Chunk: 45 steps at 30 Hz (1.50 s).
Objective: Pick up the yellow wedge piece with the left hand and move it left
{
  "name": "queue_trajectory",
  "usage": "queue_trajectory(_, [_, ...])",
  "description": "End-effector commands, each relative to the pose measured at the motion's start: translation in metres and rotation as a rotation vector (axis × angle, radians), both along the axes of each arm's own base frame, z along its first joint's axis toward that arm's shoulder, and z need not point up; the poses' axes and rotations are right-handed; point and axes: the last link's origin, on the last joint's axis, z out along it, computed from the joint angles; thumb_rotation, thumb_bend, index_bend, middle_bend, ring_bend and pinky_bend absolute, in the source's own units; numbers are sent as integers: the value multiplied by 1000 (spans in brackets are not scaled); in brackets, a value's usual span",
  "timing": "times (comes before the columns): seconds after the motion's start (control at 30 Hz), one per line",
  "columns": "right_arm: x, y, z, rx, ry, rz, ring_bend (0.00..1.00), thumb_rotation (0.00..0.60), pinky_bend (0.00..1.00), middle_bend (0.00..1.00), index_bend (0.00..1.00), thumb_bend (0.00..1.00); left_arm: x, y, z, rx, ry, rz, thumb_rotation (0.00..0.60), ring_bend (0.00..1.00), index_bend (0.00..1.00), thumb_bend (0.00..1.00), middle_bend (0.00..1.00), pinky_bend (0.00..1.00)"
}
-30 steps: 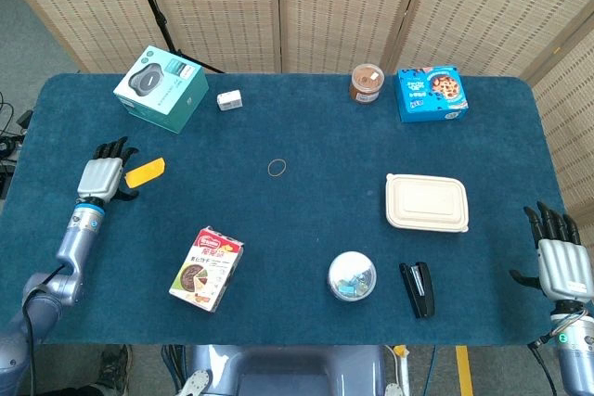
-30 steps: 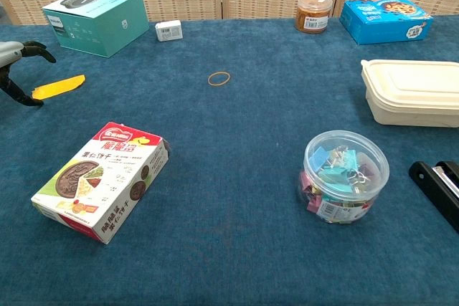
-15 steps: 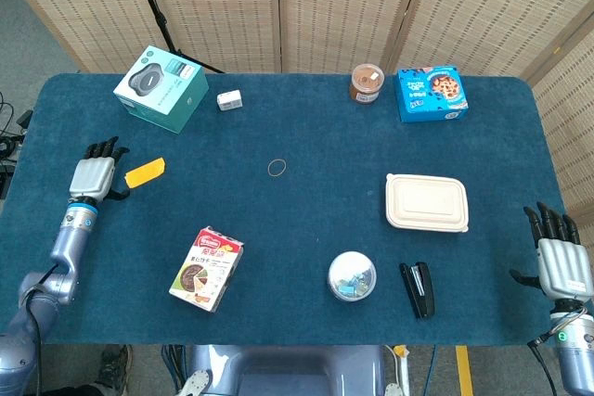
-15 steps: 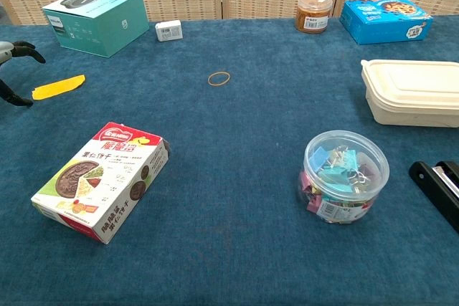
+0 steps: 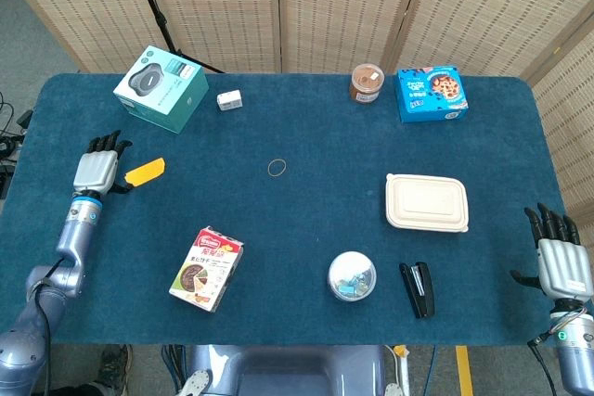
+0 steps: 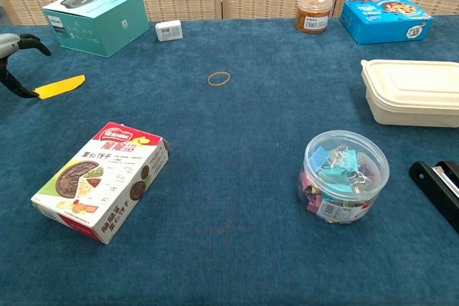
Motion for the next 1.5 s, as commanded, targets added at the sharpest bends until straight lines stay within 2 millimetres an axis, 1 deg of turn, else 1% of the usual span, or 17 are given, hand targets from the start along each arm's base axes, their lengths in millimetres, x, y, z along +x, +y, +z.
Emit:
queue_trajectory(0.03, [0,0,0,0,1,-2,0,600,0,0,0,0,3,3,-2,-3,2,0,600,0,200,189,0,0])
queue_trajectory(0.33, [0,1,1,-1,-1,-4,0,600,0,0,0,0,8,8,1,-5,-1,-9,600,0,198,189,0,0])
queue_trajectory(0.5, [1,1,2,-5,-6,2,0,600,0,0,0,0,-1,2,1,-40,18,-2,600,0,185,189,0,0])
queue_trajectory(0.7, [2,1,2,-3,-10,3,0,600,0,0,0,0,-7,-4,7,-49,33,-24,600,0,185,189,0,0])
queue_trajectory(0.87, [2,1,2,-1,-13,6,0,600,0,0,0,0,-10,-9,4,-73,61,-37,600,0,262,189,0,0])
queue_trajectory(1.1, [2,1,2,0,-12,6,0,600,0,0,0,0,-5,-6,0,-68,57,-38,600,0,274,190,0,0])
queue_trajectory(1.3, [0,1,1,3,-14,-3,0,600,0,0,0,0,-4,-4,-1,-72,71,-34,600,0,320,197,0,0])
queue_trajectory(1.4, [0,1,1,6,-15,-3,0,600,0,0,0,0,-4,-4,-2,-78,80,-29,600,0,366,223,0,0])
queue_trajectory(1.5, [0,1,1,6,-17,-3,0,600,0,0,0,0,-4,-3,-2,-79,81,-24,600,0,391,298,0,0])
